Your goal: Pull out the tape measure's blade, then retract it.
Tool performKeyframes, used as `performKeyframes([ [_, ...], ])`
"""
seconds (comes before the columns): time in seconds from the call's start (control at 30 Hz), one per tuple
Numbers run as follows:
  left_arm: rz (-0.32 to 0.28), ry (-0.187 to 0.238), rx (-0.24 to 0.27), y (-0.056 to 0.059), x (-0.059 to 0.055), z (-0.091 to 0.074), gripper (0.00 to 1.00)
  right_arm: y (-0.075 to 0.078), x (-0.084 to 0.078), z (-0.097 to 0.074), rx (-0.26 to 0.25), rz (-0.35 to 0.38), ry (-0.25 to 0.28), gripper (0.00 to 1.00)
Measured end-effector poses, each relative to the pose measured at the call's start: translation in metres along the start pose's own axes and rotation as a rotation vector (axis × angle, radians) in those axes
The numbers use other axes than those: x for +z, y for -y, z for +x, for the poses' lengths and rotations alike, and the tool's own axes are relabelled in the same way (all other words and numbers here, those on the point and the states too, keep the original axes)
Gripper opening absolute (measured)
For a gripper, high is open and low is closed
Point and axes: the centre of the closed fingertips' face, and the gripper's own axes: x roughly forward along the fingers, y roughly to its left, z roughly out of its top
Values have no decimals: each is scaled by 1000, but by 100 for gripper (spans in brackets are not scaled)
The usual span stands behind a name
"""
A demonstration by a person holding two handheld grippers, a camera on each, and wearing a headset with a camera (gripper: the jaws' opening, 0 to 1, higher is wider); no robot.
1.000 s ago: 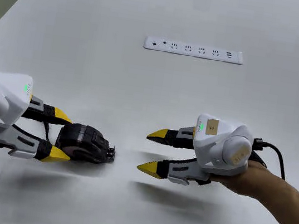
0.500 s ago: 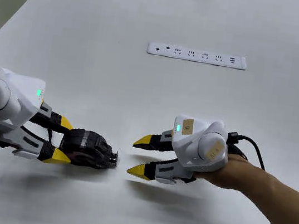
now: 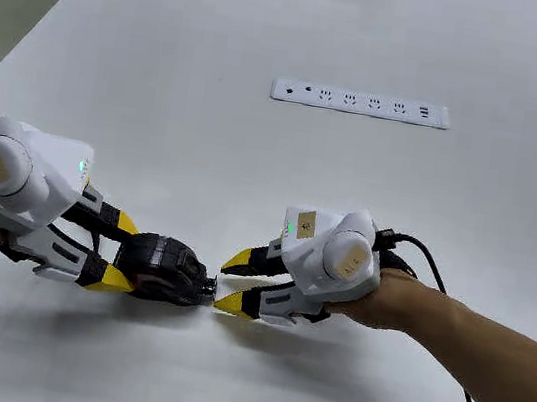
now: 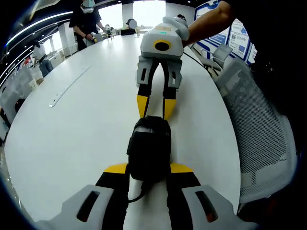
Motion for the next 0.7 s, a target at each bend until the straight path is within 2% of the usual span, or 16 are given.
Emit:
performKeyframes([
  [0.4,12,8,-6,1,0,0,23,-3,1,11,16,-23,-18,12],
  [0.7,-2,15,-2,1,0,0,23,-2,1,13,4,-30,-19,11],
])
